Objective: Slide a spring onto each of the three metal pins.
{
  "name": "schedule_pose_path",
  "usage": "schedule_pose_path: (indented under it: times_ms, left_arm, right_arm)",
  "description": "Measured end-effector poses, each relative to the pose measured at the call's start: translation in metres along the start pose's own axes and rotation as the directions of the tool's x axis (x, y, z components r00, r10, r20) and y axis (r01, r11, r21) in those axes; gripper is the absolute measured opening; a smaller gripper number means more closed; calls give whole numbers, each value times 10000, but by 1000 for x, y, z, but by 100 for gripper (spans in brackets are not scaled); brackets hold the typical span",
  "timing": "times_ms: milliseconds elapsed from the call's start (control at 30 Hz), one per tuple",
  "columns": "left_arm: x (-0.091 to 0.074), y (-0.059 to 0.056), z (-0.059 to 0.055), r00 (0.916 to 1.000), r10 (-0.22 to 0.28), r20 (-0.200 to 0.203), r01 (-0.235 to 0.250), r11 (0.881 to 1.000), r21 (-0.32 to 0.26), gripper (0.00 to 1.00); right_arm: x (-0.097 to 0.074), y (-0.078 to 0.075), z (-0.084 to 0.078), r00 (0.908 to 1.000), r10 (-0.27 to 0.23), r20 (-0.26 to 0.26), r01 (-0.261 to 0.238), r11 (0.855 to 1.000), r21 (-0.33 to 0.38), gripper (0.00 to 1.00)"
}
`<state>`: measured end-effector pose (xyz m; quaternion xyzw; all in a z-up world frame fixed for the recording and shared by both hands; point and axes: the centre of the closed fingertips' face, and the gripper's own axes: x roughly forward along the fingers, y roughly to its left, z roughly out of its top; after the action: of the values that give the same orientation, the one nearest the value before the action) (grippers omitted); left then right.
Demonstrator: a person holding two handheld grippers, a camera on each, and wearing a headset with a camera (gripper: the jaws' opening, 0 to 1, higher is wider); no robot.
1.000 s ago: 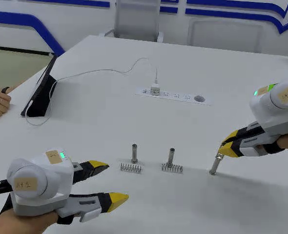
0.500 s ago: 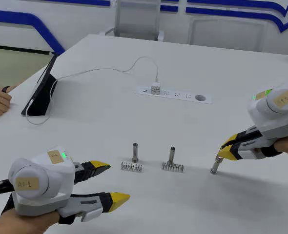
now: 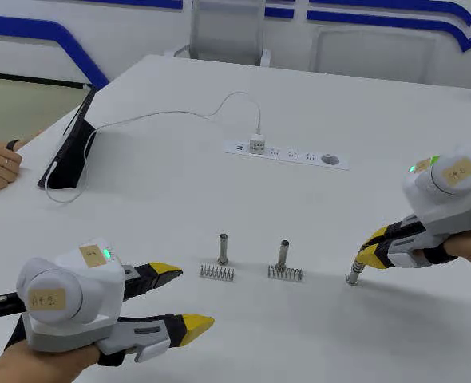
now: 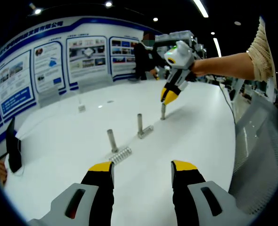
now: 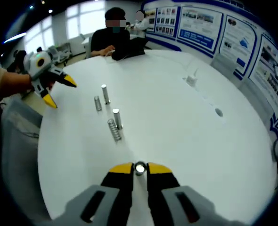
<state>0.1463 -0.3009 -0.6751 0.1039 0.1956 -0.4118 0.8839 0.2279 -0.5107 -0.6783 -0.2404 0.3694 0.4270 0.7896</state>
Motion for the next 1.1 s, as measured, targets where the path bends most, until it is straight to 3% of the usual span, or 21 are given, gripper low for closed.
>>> schedule_pose_path:
  times_ms: [1100]
  left_arm:
    - [0, -2, -1, 10000, 38, -29, -38, 10000, -71, 49]
  right_arm:
    - [18, -2, -17, 9997, 1, -252, 6, 9996, 279, 13]
